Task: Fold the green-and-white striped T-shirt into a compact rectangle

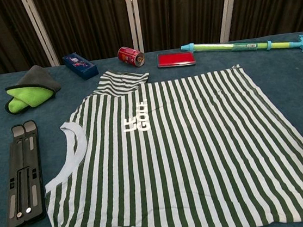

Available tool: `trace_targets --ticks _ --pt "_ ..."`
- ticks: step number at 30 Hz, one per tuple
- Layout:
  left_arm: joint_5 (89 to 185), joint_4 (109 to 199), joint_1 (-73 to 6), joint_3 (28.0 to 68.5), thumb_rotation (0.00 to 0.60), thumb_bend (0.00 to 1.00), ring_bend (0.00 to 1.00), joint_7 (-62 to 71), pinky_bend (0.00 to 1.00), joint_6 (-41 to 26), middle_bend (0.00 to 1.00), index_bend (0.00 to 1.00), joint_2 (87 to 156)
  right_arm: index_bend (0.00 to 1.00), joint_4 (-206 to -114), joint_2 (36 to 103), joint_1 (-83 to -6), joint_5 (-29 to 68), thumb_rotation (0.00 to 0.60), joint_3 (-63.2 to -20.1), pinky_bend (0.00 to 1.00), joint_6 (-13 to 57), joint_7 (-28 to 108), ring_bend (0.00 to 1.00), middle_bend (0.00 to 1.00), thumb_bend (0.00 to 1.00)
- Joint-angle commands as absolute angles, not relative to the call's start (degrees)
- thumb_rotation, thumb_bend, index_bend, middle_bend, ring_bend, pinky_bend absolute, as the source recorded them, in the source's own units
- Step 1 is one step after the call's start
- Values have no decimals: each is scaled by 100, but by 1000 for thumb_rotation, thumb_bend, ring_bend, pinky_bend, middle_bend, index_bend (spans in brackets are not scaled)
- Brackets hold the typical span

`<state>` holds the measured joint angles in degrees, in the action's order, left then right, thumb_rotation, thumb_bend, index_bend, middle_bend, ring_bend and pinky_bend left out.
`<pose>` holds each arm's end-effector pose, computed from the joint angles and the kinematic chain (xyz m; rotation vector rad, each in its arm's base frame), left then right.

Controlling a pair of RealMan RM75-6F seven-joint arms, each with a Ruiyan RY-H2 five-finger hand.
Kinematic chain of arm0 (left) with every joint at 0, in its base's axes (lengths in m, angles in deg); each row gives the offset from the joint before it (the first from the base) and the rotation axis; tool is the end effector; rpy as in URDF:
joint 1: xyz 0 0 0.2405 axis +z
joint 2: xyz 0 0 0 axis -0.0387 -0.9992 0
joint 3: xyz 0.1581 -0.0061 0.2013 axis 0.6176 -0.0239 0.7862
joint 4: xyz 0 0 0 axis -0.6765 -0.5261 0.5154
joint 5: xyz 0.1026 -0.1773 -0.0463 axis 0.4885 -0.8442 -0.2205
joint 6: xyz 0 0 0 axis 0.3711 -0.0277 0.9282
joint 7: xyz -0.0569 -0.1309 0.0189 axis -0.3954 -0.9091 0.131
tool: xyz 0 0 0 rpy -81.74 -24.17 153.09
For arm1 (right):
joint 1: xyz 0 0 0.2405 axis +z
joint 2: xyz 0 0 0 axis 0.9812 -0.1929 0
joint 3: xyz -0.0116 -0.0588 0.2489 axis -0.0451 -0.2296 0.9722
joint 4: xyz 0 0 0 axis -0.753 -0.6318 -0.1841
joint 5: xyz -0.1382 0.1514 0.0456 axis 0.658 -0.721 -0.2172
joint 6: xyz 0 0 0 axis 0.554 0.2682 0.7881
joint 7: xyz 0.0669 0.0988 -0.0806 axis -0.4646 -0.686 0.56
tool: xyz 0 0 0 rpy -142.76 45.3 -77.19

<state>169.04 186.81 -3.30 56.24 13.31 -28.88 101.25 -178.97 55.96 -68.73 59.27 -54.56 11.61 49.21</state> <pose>-0.2497 0.1692 0.1394 -1.5072 -0.8903 -1.0045 -0.2610 -0.1727 0.0785 1.8741 -0.8366 0.9173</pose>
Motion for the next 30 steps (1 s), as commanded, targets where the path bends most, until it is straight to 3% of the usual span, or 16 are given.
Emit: trace_targets --ticks 1,10,30 --pt "16832 18680 -374 5578 600 0 0 1340 0 -2828 0 0 10146 486 -17489 5931 -6688 6097 600 -5596 0 1430 4920 0 0 56" --pt "16653 18660 -435 5498 600 0 0 1341 0 -2741 0 0 10155 493 -16882 6435 -6590 6144 600 -5752 0 1594 4857 0 0 124" --pt "16648 18655 -404 5507 600 0 0 1247 0 -2824 0 0 10107 506 -16280 6851 -6610 6229 600 -6018 0 1528 5109 0 0 147"
